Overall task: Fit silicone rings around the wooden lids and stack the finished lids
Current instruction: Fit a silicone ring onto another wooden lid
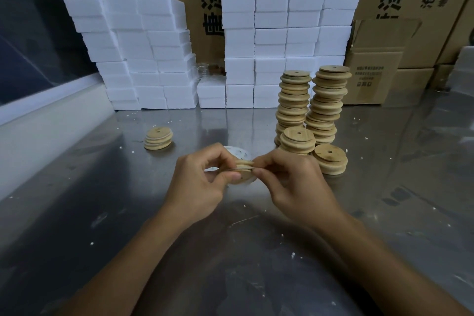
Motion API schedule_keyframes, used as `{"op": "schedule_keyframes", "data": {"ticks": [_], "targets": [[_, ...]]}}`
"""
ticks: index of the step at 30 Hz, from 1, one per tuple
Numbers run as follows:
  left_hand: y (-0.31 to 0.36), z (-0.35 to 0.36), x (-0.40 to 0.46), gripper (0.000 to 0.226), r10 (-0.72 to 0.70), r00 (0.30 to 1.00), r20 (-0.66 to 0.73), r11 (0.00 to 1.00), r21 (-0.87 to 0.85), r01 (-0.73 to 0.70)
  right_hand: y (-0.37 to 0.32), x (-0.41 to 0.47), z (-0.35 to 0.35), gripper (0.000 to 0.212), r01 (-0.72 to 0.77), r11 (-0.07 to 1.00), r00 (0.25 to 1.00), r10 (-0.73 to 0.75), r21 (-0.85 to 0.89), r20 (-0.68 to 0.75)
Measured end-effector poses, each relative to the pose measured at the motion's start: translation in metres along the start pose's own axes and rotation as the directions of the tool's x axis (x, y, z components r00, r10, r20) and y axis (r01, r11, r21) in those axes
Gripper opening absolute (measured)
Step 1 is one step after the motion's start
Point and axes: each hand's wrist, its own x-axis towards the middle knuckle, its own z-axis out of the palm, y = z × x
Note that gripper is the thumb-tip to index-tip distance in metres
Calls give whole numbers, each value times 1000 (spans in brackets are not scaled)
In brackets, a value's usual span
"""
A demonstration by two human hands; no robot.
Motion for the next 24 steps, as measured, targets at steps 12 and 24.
{"op": "schedule_keyframes", "data": {"ticks": [12, 24], "targets": [[0, 1, 0, 34, -62, 997, -44, 994, -95, 57, 6, 0, -3, 8, -82, 993, 997, 80, 91, 22], [-2, 6, -4, 33, -31, 999, 15, 998, -62, 31, 2, -1, -5, 4, 86, 994, 995, -82, -67, 57]]}}
